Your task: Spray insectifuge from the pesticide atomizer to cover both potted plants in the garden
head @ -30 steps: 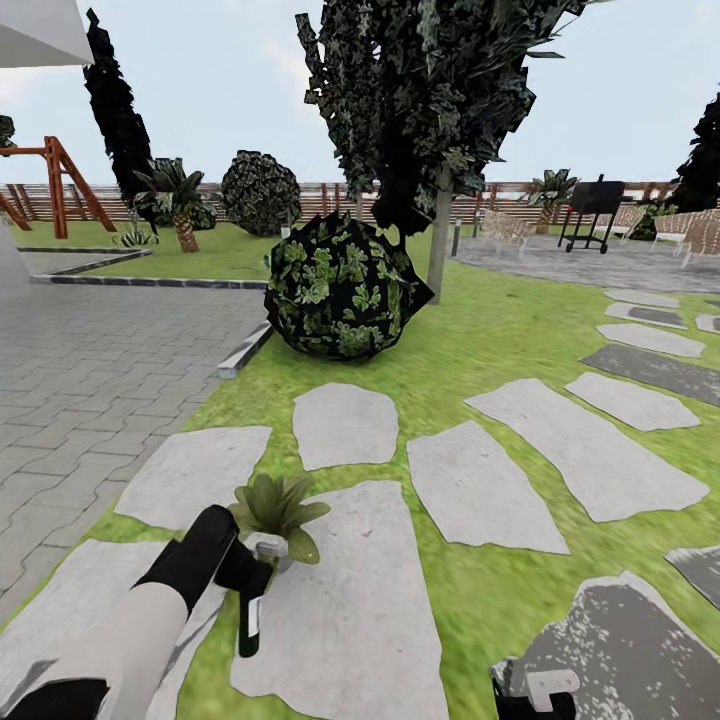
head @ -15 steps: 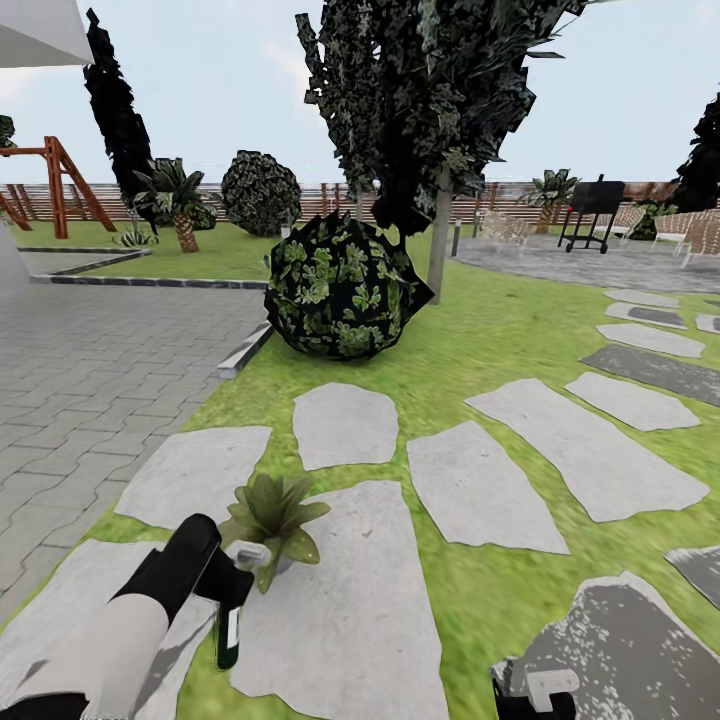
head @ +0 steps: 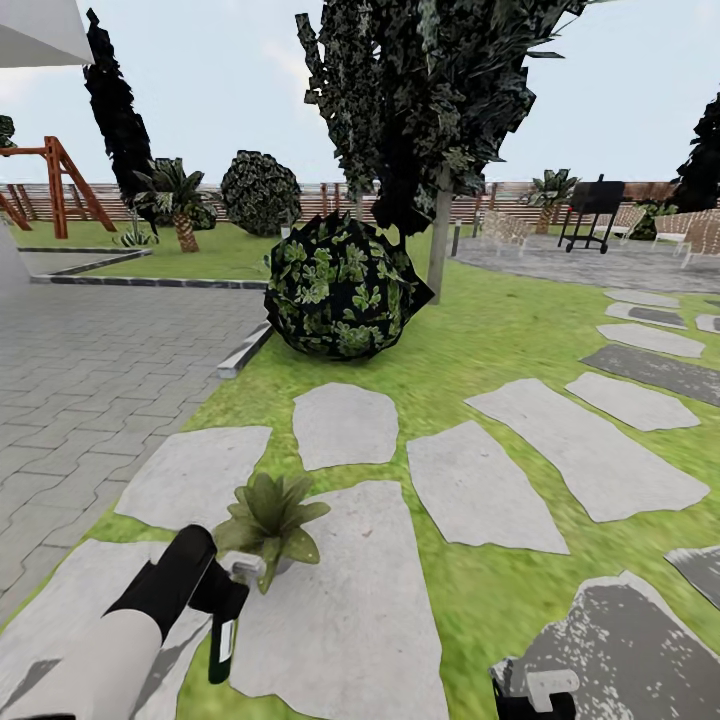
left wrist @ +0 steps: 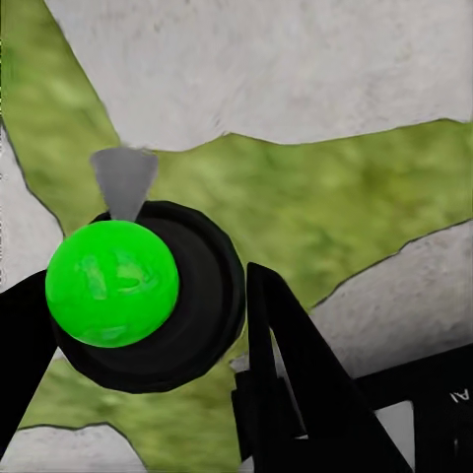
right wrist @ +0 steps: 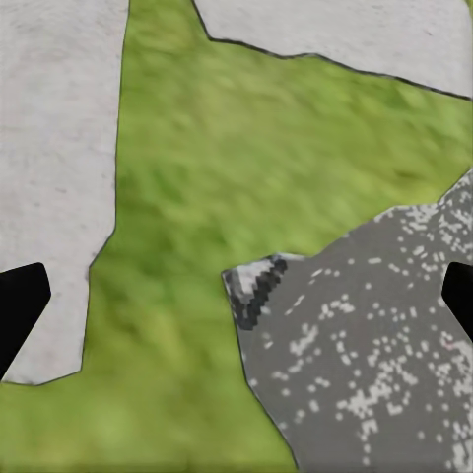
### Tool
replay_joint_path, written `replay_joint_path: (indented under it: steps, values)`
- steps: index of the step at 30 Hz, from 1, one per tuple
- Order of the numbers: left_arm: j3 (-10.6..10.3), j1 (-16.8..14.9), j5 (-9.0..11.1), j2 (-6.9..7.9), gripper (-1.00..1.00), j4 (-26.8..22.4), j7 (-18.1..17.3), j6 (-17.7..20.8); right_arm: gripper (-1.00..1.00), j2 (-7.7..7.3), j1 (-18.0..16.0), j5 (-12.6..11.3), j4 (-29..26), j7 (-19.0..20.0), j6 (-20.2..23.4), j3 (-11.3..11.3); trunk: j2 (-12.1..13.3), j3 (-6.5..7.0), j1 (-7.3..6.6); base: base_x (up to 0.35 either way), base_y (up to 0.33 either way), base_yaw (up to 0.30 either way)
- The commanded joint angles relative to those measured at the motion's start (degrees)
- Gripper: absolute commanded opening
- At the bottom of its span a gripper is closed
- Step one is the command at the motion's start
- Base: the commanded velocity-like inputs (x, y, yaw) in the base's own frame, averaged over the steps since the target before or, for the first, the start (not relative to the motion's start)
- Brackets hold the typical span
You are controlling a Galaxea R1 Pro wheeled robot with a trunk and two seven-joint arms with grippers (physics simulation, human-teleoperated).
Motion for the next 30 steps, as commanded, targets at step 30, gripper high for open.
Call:
replay_joint_path:
  steps: [30]
  values:
    - [2.8, -1.2, -0.6, 2.77, -1.00, -0.7, -1.4, 0.4, 1.00, 0.00, 0.0, 0.6, 0.1, -0.4, -0.1, -0.2, 0.0, -0.05, -0.01, 0.050, 0.000, 0.000]
